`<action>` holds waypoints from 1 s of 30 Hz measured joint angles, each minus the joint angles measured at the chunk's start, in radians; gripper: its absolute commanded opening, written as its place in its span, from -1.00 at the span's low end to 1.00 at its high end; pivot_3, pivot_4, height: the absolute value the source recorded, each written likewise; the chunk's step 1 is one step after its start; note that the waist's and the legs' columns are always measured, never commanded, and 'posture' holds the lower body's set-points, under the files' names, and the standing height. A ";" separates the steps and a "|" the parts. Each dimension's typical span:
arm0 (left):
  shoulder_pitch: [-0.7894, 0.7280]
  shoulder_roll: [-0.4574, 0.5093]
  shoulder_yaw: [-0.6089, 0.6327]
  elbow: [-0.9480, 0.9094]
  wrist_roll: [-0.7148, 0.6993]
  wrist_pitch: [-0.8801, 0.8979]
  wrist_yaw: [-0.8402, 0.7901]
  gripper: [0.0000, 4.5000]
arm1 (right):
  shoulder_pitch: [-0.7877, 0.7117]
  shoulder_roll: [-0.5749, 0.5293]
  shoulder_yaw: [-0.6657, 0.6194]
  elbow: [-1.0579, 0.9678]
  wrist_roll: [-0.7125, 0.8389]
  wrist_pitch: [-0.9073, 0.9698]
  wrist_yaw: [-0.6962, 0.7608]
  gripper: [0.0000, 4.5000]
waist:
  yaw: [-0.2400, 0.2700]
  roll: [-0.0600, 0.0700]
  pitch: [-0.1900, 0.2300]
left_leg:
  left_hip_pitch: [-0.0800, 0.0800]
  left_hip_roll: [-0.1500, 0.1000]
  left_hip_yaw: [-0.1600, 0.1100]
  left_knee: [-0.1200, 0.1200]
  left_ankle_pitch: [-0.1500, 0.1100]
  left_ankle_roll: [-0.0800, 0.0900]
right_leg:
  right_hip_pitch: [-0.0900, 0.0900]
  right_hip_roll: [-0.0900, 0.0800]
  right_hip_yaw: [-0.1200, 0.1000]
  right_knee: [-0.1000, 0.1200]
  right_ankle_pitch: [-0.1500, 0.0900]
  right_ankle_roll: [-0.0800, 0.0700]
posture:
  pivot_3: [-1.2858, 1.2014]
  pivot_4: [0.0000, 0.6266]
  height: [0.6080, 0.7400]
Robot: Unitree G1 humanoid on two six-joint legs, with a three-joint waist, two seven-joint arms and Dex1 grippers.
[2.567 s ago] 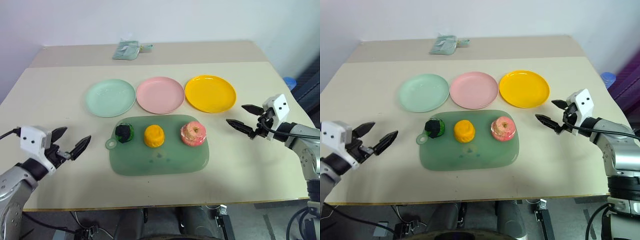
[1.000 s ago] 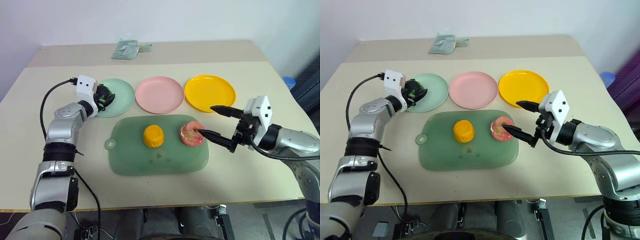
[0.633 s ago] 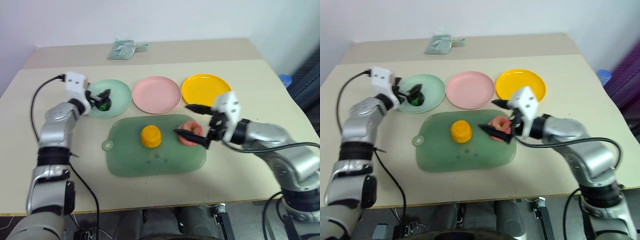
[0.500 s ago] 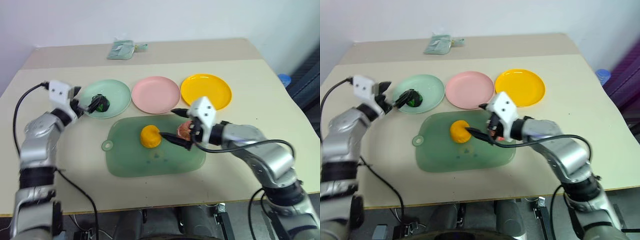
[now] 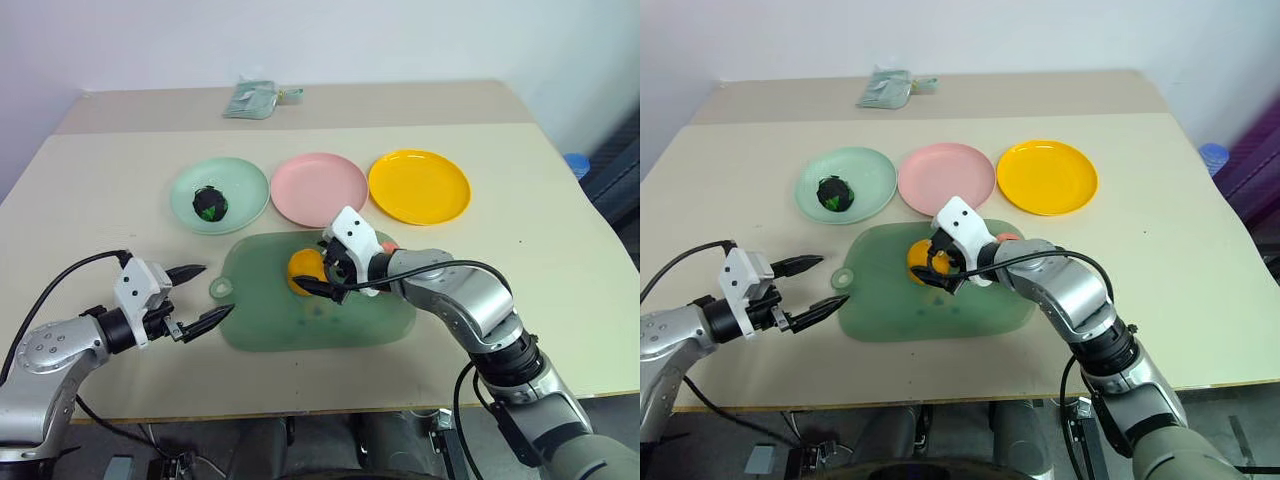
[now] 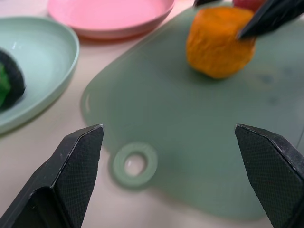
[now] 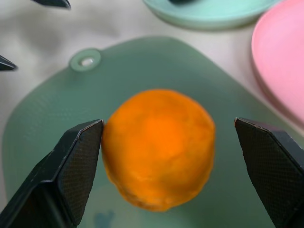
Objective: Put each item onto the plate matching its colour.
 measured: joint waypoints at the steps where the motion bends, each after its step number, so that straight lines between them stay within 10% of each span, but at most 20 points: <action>1: -0.002 -0.002 -0.001 -0.010 -0.001 0.008 0.007 1.00 | 0.000 0.009 0.000 0.008 -0.002 0.008 0.000 0.88 | -0.001 0.000 0.000 | 0.000 0.000 0.000 0.000 0.000 0.000 | 0.000 0.000 0.000 0.000 0.000 0.000 | 0.03 -0.52 1.00; 5: -0.026 -0.004 -0.013 -0.032 -0.012 0.042 0.027 1.00 | -0.004 0.035 0.000 0.022 -0.009 0.030 -0.005 0.27 | -0.001 0.000 0.000 | 0.000 -0.001 0.000 0.000 0.000 0.000 | 0.000 0.001 0.000 0.000 0.000 0.000 | 0.03 -0.52 1.00; 15: -0.065 -0.017 -0.044 -0.108 -0.056 0.119 0.070 1.00 | -0.198 0.024 -0.259 0.100 -0.011 0.029 -0.062 0.24 | 0.002 0.000 0.000 | 0.000 -0.001 0.000 0.000 0.000 0.000 | 0.000 0.001 0.000 0.000 0.000 0.000 | 0.03 -0.52 1.00; 22: -0.103 -0.054 -0.108 -0.125 -0.063 0.129 0.095 1.00 | -0.315 -0.047 -0.367 0.687 -0.169 -0.201 -0.155 0.24 | -0.002 0.001 0.000 | 0.000 -0.002 0.003 -0.001 0.000 0.000 | -0.001 0.001 0.001 -0.001 0.000 0.000 | 0.03 -0.52 1.00; 25: -0.103 -0.063 -0.120 -0.124 -0.060 0.125 0.091 1.00 | -0.357 -0.042 -0.370 0.891 -0.203 -0.316 -0.146 0.89 | -0.022 0.002 0.001 | -0.001 -0.001 0.004 -0.002 0.000 0.000 | -0.003 0.002 0.003 0.000 0.000 0.000 | 0.03 -0.52 1.00; 30: -0.090 -0.064 -0.117 -0.116 -0.058 0.098 0.087 1.00 | -0.365 -0.062 -0.375 0.863 -0.208 -0.436 -0.033 0.97 | -0.032 0.003 0.002 | -0.001 0.000 0.005 -0.002 0.000 0.000 | -0.004 0.003 0.004 0.000 0.000 0.000 | 0.03 -0.52 1.00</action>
